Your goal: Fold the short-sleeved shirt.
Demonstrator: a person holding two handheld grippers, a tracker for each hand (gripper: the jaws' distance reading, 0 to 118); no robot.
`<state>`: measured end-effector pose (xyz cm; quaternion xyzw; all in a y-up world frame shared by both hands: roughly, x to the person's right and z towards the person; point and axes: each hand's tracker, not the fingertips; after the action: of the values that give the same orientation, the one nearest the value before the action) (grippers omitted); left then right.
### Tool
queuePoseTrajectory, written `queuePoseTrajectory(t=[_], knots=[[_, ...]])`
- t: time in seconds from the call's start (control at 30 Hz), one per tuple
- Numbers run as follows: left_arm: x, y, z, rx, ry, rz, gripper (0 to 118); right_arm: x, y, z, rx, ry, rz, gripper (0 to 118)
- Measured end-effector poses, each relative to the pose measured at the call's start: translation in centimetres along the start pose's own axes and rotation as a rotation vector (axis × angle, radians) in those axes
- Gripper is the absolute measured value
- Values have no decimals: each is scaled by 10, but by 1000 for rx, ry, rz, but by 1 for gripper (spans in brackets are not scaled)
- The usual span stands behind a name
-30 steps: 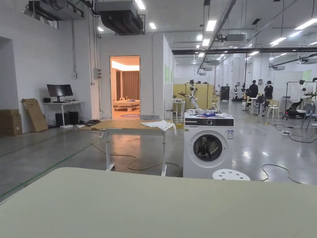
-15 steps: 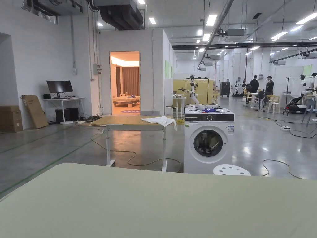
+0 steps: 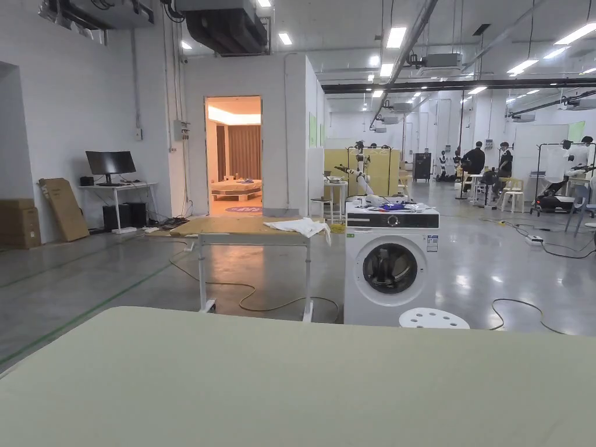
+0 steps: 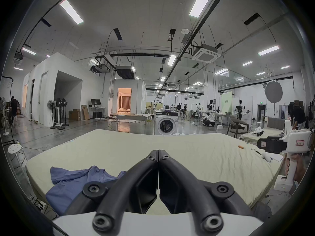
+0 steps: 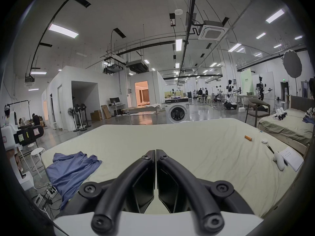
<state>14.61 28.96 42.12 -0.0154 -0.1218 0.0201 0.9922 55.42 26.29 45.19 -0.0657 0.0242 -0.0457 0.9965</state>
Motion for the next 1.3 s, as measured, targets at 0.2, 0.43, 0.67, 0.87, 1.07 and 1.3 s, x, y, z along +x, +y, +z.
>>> queuePoseTrajectory(t=[0.2,0.43,0.67,0.87,1.07,1.3], knots=[[0,0,1,-8,7,-10,0,-4,3,2,6,13,17,0],[1,-1,1,-18,3,-13,0,-8,4,3,15,22,25,0],[2,0,0,-15,-4,-11,0,-8,6,4,23,22,23,0],[3,0,1,-18,-7,-13,0,-8,6,6,28,23,22,0],[2,1,1,-17,-5,-11,0,-8,6,6,29,25,14,0],[-6,3,10,-14,35,-3,0,-15,7,-3,35,67,-4,0]])
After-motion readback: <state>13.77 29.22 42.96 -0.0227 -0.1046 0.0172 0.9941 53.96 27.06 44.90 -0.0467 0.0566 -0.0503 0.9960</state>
